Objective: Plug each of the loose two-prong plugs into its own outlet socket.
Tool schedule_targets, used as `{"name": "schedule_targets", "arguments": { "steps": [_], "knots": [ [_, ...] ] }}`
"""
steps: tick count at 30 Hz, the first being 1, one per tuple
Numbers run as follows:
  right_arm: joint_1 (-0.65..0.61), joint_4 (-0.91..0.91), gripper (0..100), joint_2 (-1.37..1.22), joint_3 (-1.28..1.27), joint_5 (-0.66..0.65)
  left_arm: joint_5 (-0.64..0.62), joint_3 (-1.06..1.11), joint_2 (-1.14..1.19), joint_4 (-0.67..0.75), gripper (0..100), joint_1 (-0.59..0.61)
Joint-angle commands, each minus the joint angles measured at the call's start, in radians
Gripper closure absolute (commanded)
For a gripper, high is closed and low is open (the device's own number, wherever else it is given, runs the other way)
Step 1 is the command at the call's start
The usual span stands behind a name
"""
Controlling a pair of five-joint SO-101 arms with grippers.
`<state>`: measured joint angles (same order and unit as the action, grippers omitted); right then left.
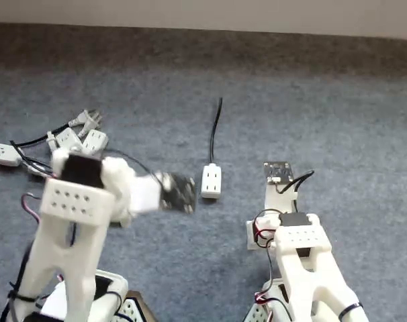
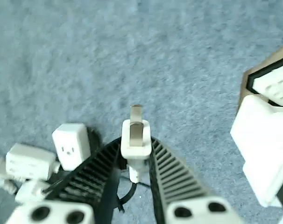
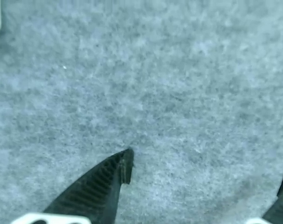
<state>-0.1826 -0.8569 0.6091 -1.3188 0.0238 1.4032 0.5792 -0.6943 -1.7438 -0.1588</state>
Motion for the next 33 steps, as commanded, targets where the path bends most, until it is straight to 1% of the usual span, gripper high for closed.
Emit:
{"name": "schedule_targets", "arguments": {
  "steps": [1,4,7,10,13,18,20,23,26,33],
  "knots": [
    [0.005,0.038,53.5,-0.021,0.012,-0.009,0.175,0.180,-0.136,0.080,99,-0.154],
    [0.005,0.038,53.5,-0.021,0.012,-0.009,0.044,0.357,-0.209,0.259,99,-0.226],
    [0.005,0.038,53.5,-0.021,0.012,-0.009,-0.048,0.532,-0.251,0.463,99,-0.266],
    [0.005,0.038,53.5,-0.021,0.012,-0.009,-0.092,0.657,-0.251,0.618,99,-0.280],
    [0.005,0.038,53.5,-0.021,0.012,-0.009,-0.094,0.731,-0.239,0.703,99,-0.277],
    [0.005,0.038,53.5,-0.021,0.013,-0.009,-0.089,0.740,-0.199,0.717,99,-0.280],
    [0.005,0.038,53.5,-0.021,0.013,-0.009,-0.089,0.719,-0.168,0.715,94,-0.280],
    [0.005,0.038,53.5,-0.021,0.013,-0.009,-0.089,0.656,-0.096,0.667,88,-0.280],
    [0.005,0.038,53.5,-0.021,0.013,-0.009,-0.087,0.573,-0.002,0.621,88,-0.280],
    [0.005,0.038,53.5,-0.021,0.013,-0.009,-0.091,0.472,0.248,0.618,89,-0.272]
  ]
}}
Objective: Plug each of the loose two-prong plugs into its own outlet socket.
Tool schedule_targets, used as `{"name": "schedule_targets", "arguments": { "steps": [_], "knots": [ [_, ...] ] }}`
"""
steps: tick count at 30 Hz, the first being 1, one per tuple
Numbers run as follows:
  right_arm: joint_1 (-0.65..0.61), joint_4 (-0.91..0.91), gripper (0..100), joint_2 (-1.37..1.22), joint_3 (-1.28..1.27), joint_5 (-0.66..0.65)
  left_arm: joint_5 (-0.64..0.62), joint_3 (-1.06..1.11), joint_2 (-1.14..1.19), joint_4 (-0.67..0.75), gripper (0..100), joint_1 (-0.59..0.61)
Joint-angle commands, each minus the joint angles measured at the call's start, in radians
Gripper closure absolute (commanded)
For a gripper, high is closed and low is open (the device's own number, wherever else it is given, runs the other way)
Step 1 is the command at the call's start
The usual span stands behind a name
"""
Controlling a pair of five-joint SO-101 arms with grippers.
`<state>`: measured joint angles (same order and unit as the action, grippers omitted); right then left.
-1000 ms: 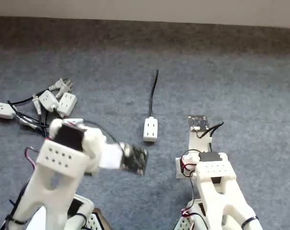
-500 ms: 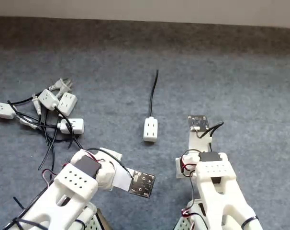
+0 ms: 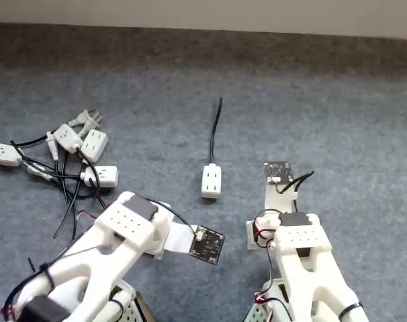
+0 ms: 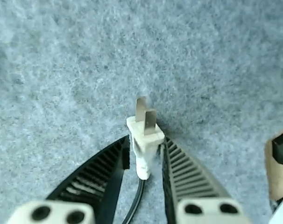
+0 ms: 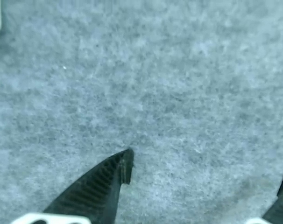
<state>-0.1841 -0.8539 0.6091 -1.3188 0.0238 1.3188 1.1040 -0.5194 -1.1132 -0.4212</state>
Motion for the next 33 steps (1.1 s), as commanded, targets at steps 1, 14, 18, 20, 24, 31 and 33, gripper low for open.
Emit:
{"name": "schedule_targets", "arguments": {
  "steps": [1,14,18,20,24,31,33],
  "knots": [
    [0.007,0.035,53.5,-0.021,0.013,-0.009,-0.008,-0.068,0.099,-0.014,89,-0.008],
    [0.007,0.035,53.5,-0.021,0.013,-0.009,-0.009,-0.119,0.145,0.006,99,0.008],
    [0.007,0.035,53.5,-0.021,0.013,-0.009,-0.014,-0.119,0.145,0.008,99,0.007],
    [0.007,0.035,53.5,-0.021,0.013,-0.009,-0.072,-0.131,0.136,0.008,99,0.007],
    [0.010,0.035,53.5,-0.021,0.013,-0.008,-0.239,-0.259,0.088,0.002,99,0.007],
    [0.015,0.035,53.5,-0.021,0.018,-0.006,-0.476,-0.437,-0.211,0.020,99,0.005],
    [0.028,0.035,53.5,-0.021,0.019,-0.005,-0.531,-0.427,-0.306,0.083,99,0.005]
  ]
}}
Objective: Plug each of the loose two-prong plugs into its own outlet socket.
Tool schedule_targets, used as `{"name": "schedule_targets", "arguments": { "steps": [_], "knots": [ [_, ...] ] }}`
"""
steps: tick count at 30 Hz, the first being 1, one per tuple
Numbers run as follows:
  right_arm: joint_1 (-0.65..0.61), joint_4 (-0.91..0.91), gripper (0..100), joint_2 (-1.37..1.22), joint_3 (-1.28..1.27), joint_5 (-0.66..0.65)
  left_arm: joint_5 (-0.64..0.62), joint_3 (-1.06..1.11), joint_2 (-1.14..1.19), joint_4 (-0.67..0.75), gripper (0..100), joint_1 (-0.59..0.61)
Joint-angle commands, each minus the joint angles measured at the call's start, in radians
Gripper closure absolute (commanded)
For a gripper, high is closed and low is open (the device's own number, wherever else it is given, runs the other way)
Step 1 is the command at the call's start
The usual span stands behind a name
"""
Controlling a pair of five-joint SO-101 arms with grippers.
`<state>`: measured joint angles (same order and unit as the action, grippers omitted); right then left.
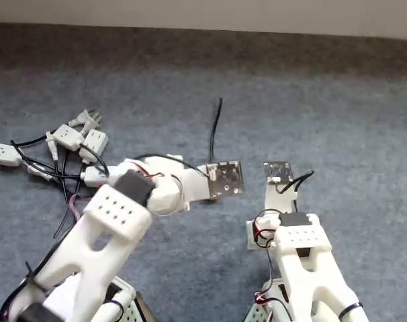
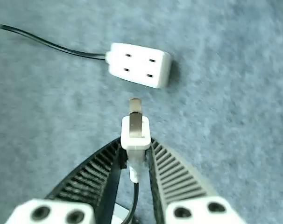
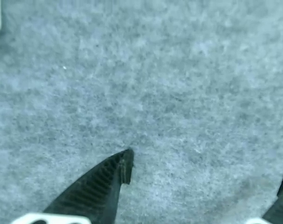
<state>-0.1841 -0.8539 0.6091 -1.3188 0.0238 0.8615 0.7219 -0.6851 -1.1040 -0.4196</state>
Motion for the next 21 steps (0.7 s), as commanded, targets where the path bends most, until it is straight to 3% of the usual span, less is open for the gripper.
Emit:
{"name": "schedule_targets", "arguments": {
  "steps": [1,5,12,21],
  "knots": [
    [0.044,0.035,53.5,-0.021,0.019,-0.005,-0.110,-0.025,-0.186,0.115,99,0.005],
    [0.067,0.038,53.5,-0.021,0.019,-0.003,-0.278,0.145,-0.364,0.336,99,-0.001],
    [0.065,0.050,53.5,-0.022,0.019,-0.003,-0.506,0.590,-0.650,0.855,99,-0.004],
    [0.062,0.056,53.5,-0.022,0.019,-0.003,-0.861,0.743,-0.915,0.990,99,-0.004]
  ]
}}
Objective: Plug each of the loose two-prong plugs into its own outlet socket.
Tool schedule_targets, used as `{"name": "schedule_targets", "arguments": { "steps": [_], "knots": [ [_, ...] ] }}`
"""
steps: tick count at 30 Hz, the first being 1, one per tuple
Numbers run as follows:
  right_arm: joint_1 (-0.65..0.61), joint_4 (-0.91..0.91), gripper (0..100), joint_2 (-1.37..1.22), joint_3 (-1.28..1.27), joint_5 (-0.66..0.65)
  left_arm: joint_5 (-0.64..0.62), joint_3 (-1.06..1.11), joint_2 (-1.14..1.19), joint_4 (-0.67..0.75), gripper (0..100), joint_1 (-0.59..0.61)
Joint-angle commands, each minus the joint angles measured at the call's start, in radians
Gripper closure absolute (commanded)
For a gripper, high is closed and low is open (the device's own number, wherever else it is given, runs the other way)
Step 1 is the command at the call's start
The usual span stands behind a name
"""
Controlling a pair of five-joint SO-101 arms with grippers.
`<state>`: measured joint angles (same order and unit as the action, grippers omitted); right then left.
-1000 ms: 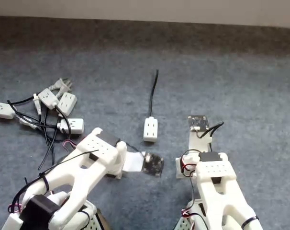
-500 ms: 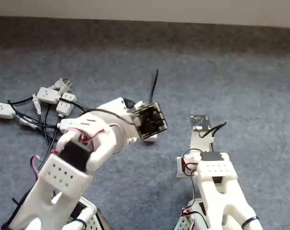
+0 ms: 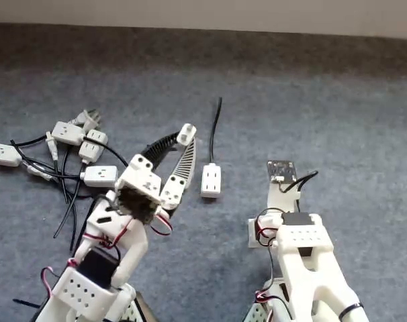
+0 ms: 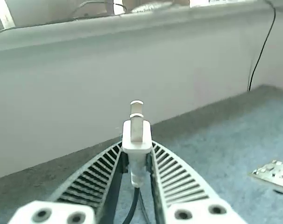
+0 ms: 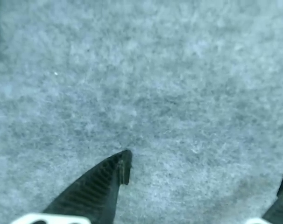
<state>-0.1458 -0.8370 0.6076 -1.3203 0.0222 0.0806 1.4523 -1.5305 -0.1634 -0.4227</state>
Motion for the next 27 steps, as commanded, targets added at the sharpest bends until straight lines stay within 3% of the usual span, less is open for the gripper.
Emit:
{"name": "schedule_targets", "arguments": {
  "steps": [1,6,9,21,25,27],
  "knots": [
    [0.024,0.038,53.5,-0.019,0.021,-0.002,-0.104,0.031,-0.093,0.061,99,-0.001],
    [0.022,0.021,53.5,-0.008,0.061,-0.002,-0.181,0.147,-0.208,0.098,99,0.002],
    [0.027,-0.116,53.5,-0.008,0.193,-0.002,-0.181,0.202,-0.285,0.098,99,0.007],
    [0.022,-0.719,53.5,-0.018,1.112,-0.006,-0.187,0.243,-0.286,0.146,99,-0.042],
    [-0.005,-0.823,54.6,-0.018,1.397,-0.006,-0.187,0.243,-0.280,0.146,99,-0.077],
    [-0.047,-0.848,60.4,-0.018,1.501,-0.006,-0.187,0.243,-0.278,0.143,99,-0.102]
  ]
}}
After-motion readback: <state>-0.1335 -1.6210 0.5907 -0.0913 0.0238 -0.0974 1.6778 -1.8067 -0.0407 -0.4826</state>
